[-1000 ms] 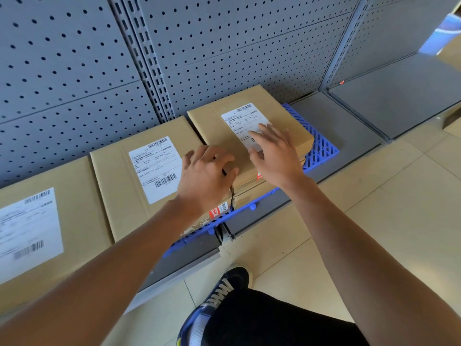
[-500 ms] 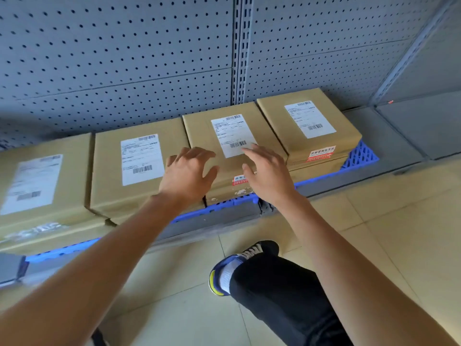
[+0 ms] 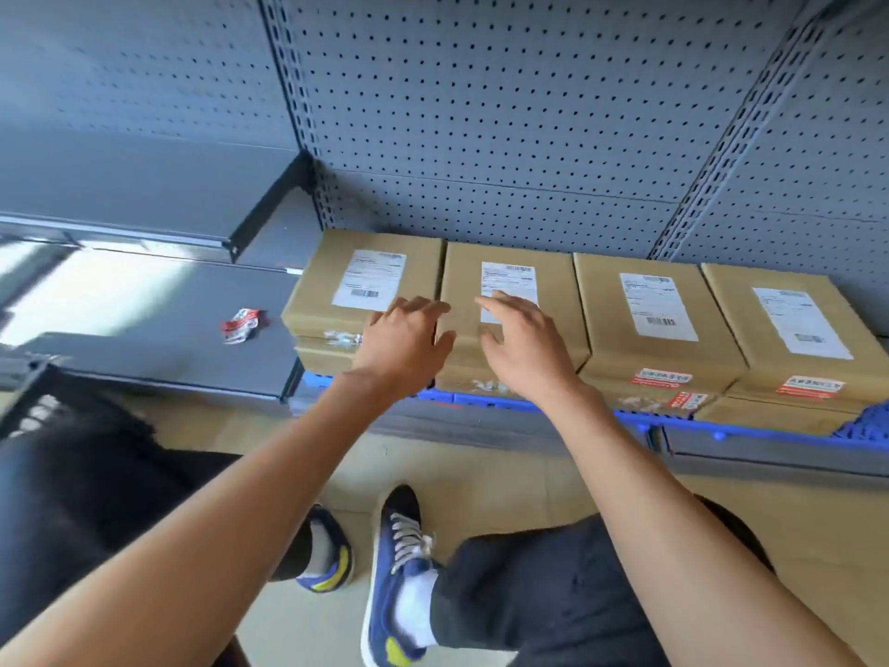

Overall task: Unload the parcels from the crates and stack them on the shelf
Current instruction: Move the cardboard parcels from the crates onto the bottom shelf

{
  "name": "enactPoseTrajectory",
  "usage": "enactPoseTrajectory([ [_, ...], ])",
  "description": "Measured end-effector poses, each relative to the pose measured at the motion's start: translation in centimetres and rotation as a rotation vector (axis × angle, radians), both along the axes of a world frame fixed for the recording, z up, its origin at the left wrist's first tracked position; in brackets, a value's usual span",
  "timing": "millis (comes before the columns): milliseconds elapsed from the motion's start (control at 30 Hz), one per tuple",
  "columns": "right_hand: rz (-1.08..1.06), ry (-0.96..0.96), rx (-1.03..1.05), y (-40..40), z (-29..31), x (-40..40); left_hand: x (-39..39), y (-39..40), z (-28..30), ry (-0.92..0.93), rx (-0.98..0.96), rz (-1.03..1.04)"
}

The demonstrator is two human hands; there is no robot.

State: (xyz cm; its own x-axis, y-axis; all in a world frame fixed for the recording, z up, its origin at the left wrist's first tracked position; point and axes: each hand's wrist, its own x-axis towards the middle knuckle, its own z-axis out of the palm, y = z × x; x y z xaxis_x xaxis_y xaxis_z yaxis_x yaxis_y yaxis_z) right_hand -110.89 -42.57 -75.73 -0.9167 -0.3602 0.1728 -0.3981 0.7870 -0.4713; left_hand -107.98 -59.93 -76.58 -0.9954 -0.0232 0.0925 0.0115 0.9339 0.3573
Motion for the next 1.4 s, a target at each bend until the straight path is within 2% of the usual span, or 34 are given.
enactPoseTrajectory([
  [233, 0.213, -0.009, 0.017, -10.5, 1.2, -0.7, 4.4, -10.0, 1.0, 0.008, -0.040, 0.224],
  [500, 0.471, 0.003, 0.082, -22.1, 1.7, 2.1, 10.5, -19.4, 2.1, -0.008, -0.055, 0.435],
  [900, 0.810, -0.003, 0.208, -41.2, 1.1, 10.2, 22.6, -32.8, 1.2, -0.009, -0.003, 0.730],
  [1167, 1.022, -0.106, 0.258, -52.5, -0.2, 17.6, 32.1, -40.4, -0.2, -0.022, 0.026, 0.962],
  [1400, 1.079, -0.143, 0.396, -59.1, -4.2, 18.4, 34.8, -46.1, -4.2, -0.036, 0.119, 1.092],
])
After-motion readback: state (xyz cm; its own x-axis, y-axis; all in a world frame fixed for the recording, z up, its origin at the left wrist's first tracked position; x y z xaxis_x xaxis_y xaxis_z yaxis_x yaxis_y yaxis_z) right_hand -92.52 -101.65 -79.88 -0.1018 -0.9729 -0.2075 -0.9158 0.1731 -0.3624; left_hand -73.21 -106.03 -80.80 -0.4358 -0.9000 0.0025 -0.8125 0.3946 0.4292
